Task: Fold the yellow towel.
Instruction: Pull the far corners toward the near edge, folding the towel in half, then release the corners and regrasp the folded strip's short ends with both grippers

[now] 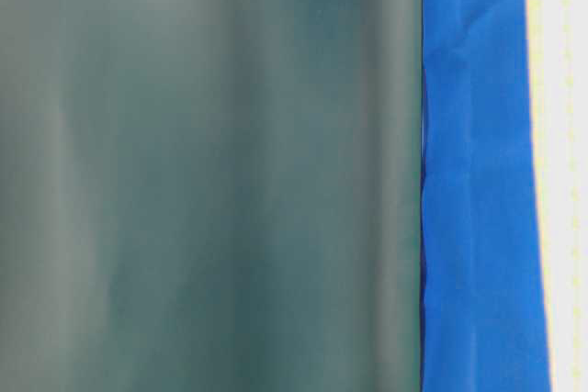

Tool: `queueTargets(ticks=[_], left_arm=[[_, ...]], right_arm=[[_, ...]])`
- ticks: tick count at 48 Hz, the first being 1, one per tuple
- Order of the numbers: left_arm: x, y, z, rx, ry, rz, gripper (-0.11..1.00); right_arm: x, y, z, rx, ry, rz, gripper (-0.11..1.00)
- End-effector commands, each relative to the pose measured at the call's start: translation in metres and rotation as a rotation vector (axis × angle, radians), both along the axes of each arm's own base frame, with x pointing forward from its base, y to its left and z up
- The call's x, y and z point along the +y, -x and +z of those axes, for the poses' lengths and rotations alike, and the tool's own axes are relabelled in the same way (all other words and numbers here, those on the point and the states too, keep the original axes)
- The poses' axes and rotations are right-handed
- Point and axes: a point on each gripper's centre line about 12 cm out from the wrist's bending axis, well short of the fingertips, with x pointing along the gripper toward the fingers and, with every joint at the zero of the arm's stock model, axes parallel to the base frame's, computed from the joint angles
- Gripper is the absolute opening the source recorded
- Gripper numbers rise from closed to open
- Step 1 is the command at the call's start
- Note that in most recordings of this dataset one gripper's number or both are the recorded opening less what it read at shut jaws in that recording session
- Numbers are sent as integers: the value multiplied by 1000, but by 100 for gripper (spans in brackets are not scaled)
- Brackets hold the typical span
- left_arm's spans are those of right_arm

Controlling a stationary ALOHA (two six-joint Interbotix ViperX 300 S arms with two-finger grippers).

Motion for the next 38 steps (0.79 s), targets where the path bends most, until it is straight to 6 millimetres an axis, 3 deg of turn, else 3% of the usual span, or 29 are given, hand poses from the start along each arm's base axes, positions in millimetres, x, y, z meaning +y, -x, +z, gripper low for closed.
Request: queueTargets(ticks=[1, 26, 30, 34, 38], left_arm=[[-9, -8, 5, -19, 9, -23, 3], [-12, -17, -4, 15, 4, -28, 5], [-12, -17, -4, 15, 4, -28, 21], [-12, -17, -3, 12, 5, -28, 47], [-12, -17, -1, 11, 1, -32, 71]], right_arm=[[8, -6, 5, -17, -10, 19, 3], [28, -13, 2, 1, -8, 92, 3], [31, -14, 2, 3, -8, 100, 3], [32, -15, 1, 9, -8, 104, 5], [33, -16, 1, 15, -9, 108, 23]])
